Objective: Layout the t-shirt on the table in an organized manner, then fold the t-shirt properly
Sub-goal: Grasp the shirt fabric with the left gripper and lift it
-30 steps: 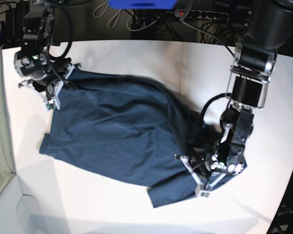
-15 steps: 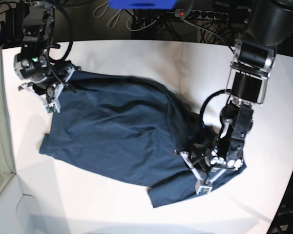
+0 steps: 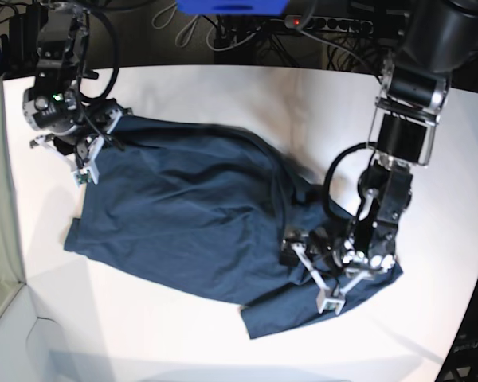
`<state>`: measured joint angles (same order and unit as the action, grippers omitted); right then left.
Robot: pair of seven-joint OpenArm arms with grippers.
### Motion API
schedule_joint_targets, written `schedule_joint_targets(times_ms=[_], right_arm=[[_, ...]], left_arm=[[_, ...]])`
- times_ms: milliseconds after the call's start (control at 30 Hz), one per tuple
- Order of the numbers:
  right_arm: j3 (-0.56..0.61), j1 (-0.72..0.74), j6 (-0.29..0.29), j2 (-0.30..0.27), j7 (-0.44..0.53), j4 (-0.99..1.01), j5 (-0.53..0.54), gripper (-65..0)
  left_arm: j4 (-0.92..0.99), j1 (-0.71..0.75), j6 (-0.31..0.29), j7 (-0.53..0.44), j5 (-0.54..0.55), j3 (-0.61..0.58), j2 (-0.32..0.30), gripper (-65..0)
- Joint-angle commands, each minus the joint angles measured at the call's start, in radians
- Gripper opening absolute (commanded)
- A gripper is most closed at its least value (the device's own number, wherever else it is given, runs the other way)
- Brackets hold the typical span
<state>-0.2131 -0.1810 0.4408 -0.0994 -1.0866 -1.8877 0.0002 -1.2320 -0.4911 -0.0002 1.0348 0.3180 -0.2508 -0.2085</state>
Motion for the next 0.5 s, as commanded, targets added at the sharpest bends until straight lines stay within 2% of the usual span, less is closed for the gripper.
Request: schedule_joint_targets(times_ms=[0, 233, 333, 467], right_arm=[[-0.001, 0.011, -0.001, -0.009, 0.016, -0.017, 0.001, -45.8], [-0.001, 0.011, -0.001, -0.009, 0.016, -0.017, 0.001, -45.8], [-0.001, 0.013, -0.001, -0.009, 0.018, -0.017, 0.001, -45.8], [-0.001, 0.022, -0.001, -0.007, 0.018, -0.016, 0.001, -45.8]], left_arm=[[-0.055, 0.007, 0.004, -0.014, 0.002, 0.005, -0.009, 0.0], [-0.311, 0.185, -0.001, -0.014, -0.006, 0.127, -0.004, 0.0], [-0.283, 0.199, -0.001, -0.017, -0.006, 0.14, -0.002, 0.0], [-0.17, 0.205, -0.002, -0.123, -0.006, 0.135, -0.007, 0.0]])
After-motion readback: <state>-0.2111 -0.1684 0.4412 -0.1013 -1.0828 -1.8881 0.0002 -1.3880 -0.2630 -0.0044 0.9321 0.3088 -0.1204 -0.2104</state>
